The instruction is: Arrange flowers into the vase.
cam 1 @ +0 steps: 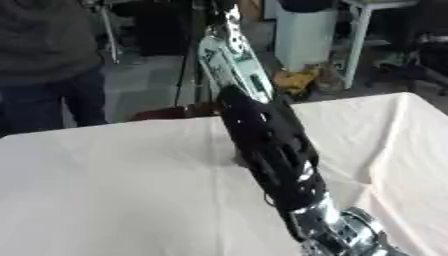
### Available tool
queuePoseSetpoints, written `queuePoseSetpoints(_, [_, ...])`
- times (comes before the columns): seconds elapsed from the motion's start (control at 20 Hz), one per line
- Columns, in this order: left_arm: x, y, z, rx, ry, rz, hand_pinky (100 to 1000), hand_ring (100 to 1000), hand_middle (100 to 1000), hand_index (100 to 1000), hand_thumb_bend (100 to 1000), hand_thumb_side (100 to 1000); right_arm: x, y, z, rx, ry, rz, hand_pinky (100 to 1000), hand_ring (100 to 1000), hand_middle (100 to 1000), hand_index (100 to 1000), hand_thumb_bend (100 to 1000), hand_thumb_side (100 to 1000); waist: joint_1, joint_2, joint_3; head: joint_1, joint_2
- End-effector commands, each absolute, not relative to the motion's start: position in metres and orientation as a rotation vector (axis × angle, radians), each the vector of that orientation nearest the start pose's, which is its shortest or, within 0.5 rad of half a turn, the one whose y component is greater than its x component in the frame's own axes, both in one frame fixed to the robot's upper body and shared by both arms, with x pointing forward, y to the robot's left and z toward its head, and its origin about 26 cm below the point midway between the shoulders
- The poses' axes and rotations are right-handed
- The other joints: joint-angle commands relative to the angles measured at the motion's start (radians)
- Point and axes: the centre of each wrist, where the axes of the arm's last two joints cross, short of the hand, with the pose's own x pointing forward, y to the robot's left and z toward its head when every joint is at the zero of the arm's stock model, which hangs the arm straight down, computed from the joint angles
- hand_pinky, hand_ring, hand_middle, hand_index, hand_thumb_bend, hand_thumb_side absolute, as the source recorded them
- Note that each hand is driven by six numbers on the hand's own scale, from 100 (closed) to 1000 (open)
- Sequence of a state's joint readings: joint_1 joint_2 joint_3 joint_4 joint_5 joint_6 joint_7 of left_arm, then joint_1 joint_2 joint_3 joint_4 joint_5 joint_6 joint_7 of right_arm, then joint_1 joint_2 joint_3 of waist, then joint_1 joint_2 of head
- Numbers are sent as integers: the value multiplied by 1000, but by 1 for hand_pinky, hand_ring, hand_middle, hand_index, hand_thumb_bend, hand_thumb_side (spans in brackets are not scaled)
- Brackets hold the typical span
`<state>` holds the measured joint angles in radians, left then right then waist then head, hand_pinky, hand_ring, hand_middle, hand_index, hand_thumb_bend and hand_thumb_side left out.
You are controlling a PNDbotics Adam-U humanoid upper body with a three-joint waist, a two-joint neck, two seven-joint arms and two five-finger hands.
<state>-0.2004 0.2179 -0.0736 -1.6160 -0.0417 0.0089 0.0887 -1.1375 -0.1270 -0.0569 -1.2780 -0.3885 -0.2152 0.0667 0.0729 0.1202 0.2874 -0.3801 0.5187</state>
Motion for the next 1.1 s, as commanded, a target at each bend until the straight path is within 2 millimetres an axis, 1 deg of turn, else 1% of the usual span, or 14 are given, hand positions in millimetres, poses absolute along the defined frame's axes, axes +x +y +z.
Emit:
queuePoseSetpoints(0.05, [326, 254, 71, 175, -1824, -237, 534, 750, 658, 653, 365, 1000, 440, -146, 342, 619, -2500, 169, 100, 100, 100, 100, 100, 1000, 16, -12, 2, -6, -12])
queuePoseSetpoints(0.2, [326, 254, 71, 175, -1824, -237, 534, 750, 658, 653, 365, 1000, 441, -146, 342, 618, -2499, 169, 100, 100, 100, 100, 100, 1000, 16, -12, 3, -6, -12])
queuePoseSetpoints(0.3, [326, 253, 71, 172, -1824, -237, 535, 747, 658, 653, 362, 1000, 445, -150, 333, 594, -2464, 158, 100, 100, 100, 100, 100, 1000, 22, -10, 6, -8, -16])
queuePoseSetpoints(0.45, [326, 253, 71, 169, -1825, -236, 535, 747, 658, 653, 362, 1000, 449, -154, 327, 571, -2440, 155, 100, 100, 100, 100, 100, 1000, 25, -9, 5, -8, -17])
queuePoseSetpoints(1.1, [326, 253, 70, 168, -1823, -236, 536, 746, 658, 652, 361, 1000, 449, -157, 326, 555, -2434, 149, 100, 100, 100, 100, 100, 1000, 29, -7, 1, -8, -17])
